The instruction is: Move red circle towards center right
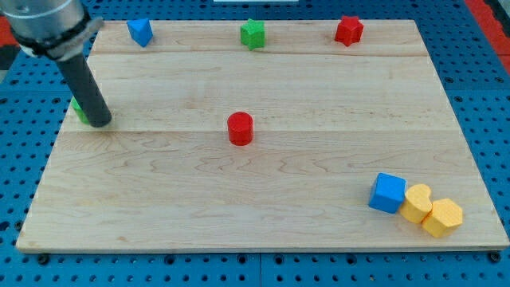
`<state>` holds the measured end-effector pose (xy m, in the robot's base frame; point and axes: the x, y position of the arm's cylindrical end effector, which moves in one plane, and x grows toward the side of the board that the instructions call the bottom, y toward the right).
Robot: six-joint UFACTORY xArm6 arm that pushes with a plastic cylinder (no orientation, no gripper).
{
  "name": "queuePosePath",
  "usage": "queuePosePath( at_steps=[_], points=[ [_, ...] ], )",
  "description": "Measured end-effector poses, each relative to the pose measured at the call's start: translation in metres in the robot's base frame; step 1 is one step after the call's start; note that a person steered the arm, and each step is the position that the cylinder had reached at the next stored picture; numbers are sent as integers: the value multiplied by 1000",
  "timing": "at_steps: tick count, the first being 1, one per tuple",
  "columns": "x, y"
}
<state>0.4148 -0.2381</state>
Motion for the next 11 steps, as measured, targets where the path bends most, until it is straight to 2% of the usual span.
queuePosePath(
  at_steps=[1,2,3,4,6,7,8,9,11],
  points=[
    [11,-1],
    [61,-9],
    [79,-67],
    [79,-67],
    [2,-67],
    [-9,-65],
    [-50,-66],
    [-48,-39],
    [-47,-67]
  ],
)
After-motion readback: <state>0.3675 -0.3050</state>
